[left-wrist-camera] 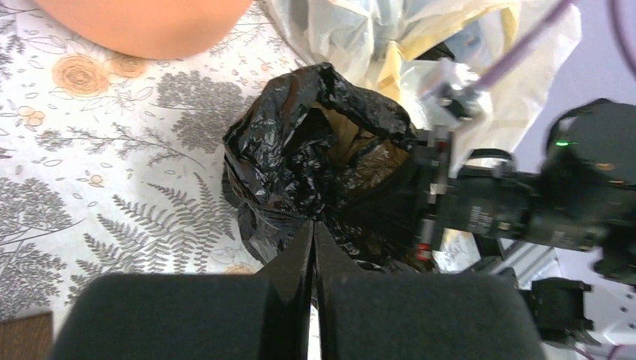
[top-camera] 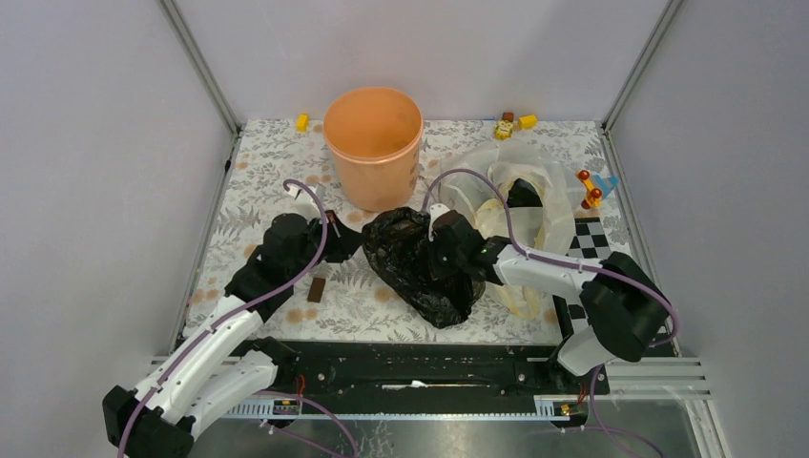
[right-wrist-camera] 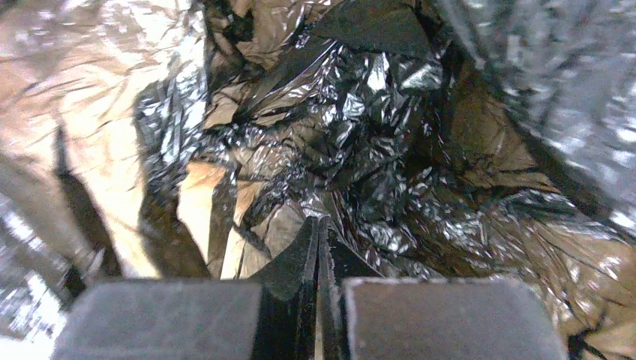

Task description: Put the trash bags into the trash bin

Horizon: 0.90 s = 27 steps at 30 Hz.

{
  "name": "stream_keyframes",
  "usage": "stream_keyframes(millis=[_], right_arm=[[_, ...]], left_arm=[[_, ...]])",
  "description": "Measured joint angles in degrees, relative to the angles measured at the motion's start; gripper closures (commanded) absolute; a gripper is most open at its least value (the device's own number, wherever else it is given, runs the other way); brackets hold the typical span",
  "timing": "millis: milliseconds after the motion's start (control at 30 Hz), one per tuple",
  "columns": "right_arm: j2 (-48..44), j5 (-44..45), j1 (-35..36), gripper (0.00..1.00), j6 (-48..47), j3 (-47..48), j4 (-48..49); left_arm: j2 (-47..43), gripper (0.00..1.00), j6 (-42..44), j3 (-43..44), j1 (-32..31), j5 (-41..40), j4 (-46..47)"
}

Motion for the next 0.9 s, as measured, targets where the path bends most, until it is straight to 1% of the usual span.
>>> stream_keyframes(millis=[167, 300, 433, 600, 733, 867, 900], right_arm=[[4.66, 1.22, 1.73, 1.0, 1.49, -0.26, 5.42], [8.15, 2.27, 2.73, 1.0, 2.12, -0.26, 7.5], [10.67, 4.46, 2.84, 1.0, 2.64, -0.85, 7.67], [10.8, 8.09, 2.84, 1.0, 3.34, -1.25, 8.09], [10.45, 13.22, 2.86, 1.0, 3.61, -1.44, 7.67], [7.67, 17.66, 2.86, 1.0, 3.58, -3.02, 5.14], [6.69, 18.45, 2.86, 1.0, 3.58, -3.3, 4.59]], left_arm=[[1.55, 1.0, -1.16, 4.04, 0.0, 3.98, 0.28], [2.73, 1.0, -2.75, 8.37, 0.0, 7.5, 1.11], [4.96, 1.0, -4.24, 15.67, -0.02, 11.08, 1.09], [7.65, 1.0, -5.99, 28.5, 0.0, 16.26, 1.86], [6.91, 1.0, -6.64, 36.28, -0.02, 18.84, 1.88], [3.89, 1.0, -5.31, 38.03, -0.02, 18.88, 0.15], [3.15, 0.96, -4.57, 37.97, -0.02, 18.45, -1.01]])
